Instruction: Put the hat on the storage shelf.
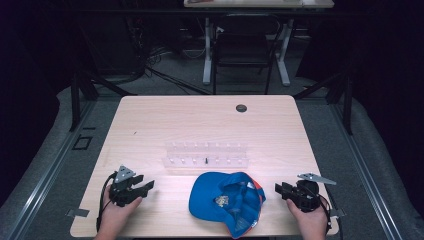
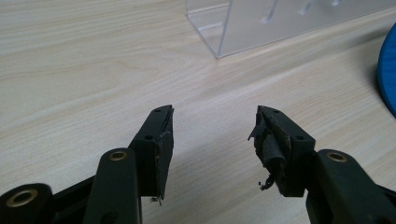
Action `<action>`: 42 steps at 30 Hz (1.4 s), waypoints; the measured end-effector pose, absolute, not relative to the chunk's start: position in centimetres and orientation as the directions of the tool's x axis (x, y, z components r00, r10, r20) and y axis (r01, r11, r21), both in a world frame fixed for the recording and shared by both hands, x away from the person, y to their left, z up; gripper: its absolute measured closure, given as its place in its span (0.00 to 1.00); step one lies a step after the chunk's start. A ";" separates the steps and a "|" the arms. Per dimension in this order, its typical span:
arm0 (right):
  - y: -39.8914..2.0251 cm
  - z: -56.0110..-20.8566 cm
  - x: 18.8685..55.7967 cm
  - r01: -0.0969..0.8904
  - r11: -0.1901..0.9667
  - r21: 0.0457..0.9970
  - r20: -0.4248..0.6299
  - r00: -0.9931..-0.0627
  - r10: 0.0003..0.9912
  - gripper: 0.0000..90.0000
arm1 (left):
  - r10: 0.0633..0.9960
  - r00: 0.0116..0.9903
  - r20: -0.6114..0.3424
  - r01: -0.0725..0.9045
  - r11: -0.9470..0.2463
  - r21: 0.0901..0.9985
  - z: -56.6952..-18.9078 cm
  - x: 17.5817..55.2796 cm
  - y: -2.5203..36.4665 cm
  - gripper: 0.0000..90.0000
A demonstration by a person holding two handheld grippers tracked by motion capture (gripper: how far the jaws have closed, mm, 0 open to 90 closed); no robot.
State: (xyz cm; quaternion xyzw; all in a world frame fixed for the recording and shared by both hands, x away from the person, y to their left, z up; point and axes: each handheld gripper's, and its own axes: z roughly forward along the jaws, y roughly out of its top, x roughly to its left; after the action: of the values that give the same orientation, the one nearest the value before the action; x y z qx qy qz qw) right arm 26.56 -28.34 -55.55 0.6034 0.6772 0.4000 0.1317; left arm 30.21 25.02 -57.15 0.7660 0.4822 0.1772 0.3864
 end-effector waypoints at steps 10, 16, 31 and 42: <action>-28.3 -54.8 26.4 0.754 -0.087 0.651 0.402 -0.245 0.882 0.74 | 0.877 0.471 -0.089 0.603 -0.247 0.758 -56.8 30.0 25.2 0.55; -28.3 -53.5 26.1 0.774 -0.093 0.626 0.449 -0.261 0.855 0.74 | 0.875 0.477 -0.087 0.591 -0.246 0.768 -56.6 29.9 25.2 0.56; -27.6 -53.6 25.3 0.855 -0.069 0.514 0.618 -0.313 0.721 0.69 | 0.870 0.486 -0.084 0.592 -0.257 0.764 -56.7 29.9 24.9 0.56; -26.6 -55.4 24.6 0.889 -0.037 0.457 0.655 -0.308 0.690 0.69 | 0.868 0.489 -0.081 0.592 -0.262 0.762 -56.8 29.9 24.8 0.56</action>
State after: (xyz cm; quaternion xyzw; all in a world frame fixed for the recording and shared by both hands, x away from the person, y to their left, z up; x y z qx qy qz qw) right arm 24.58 -26.58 -55.36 0.5768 0.6843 0.4311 -0.1152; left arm 29.89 24.78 -56.76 0.7737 0.4720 0.1807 0.3821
